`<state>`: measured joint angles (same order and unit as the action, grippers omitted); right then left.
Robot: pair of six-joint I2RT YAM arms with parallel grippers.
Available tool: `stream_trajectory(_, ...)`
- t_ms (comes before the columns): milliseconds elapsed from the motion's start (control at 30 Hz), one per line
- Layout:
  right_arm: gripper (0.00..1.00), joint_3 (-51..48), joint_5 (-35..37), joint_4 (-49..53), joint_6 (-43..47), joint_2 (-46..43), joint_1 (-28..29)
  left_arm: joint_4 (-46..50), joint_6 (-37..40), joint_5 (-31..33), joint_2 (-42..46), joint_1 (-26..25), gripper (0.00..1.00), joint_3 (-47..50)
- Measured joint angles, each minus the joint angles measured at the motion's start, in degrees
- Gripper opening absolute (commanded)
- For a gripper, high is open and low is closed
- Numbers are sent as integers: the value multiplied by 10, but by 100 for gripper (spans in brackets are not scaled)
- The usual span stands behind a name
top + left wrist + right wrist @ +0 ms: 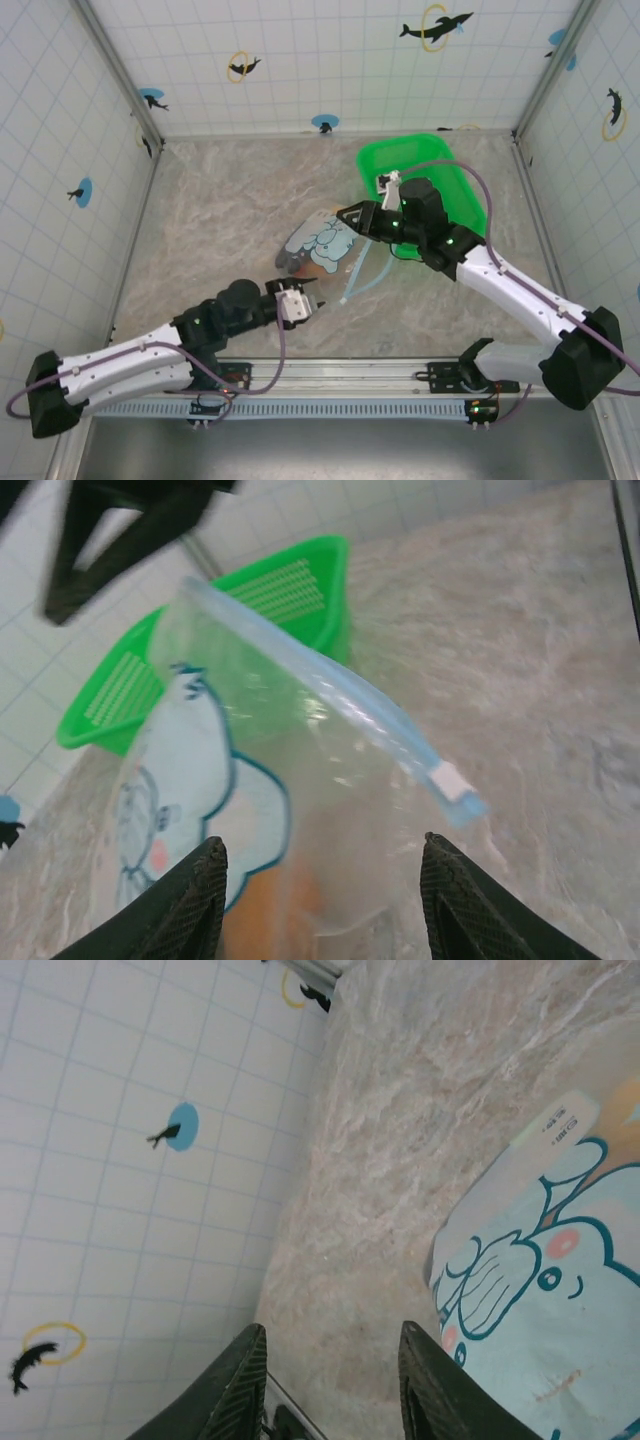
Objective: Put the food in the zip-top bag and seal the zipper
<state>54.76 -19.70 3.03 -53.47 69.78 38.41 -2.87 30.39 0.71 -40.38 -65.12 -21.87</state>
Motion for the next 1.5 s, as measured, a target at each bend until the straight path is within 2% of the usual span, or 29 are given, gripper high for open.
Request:
stream_trajectory(200, 37, 0, -7, -27, -29, 17, -9, -17, 67, 94, -45, -68, 64, 29)
stream_trajectory(300, 37, 0, -18, -37, -36, 24, -10, -42, 93, 131, -61, -90, 64, 40)
stream_trajectory(467, 38, 0, -38, -61, -50, 27, -14, -130, 138, 184, -89, -123, 64, 69)
stream_trajectory(733, 39, -1, -63, -97, -70, 27, -24, -310, 196, 232, -179, -128, 62, 109)
stream_trajectory(833, 38, -1, -70, -109, -74, 27, -25, -385, 219, 250, -229, -128, 53, 117)
stream_trajectory(967, 38, -3, -76, -115, -76, 29, -25, -463, 248, 271, -290, -129, 22, 114)
stream_trajectory(1067, 38, -3, -80, -115, -75, 32, -28, -495, 260, 279, -304, -128, 10, 113)
stream_trajectory(1167, 37, -2, -80, -109, -68, 32, -36, -477, 247, 273, -280, -123, 0, 104)
stream_trajectory(1233, 38, -1, -79, -92, -52, 32, -43, -442, 227, 264, -255, -115, 0, 87)
stream_trajectory(1300, 43, 9, -71, -55, -24, 32, -51, -382, 192, 240, -226, -101, 0, 58)
stream_trajectory(1400, 47, 48, -50, 12, 40, 31, -58, -275, 122, 169, -181, -52, 0, 1)
stream_trajectory(1500, 45, 81, -40, 36, 117, 17, -59, -180, 50, 80, -139, 17, 0, -51)
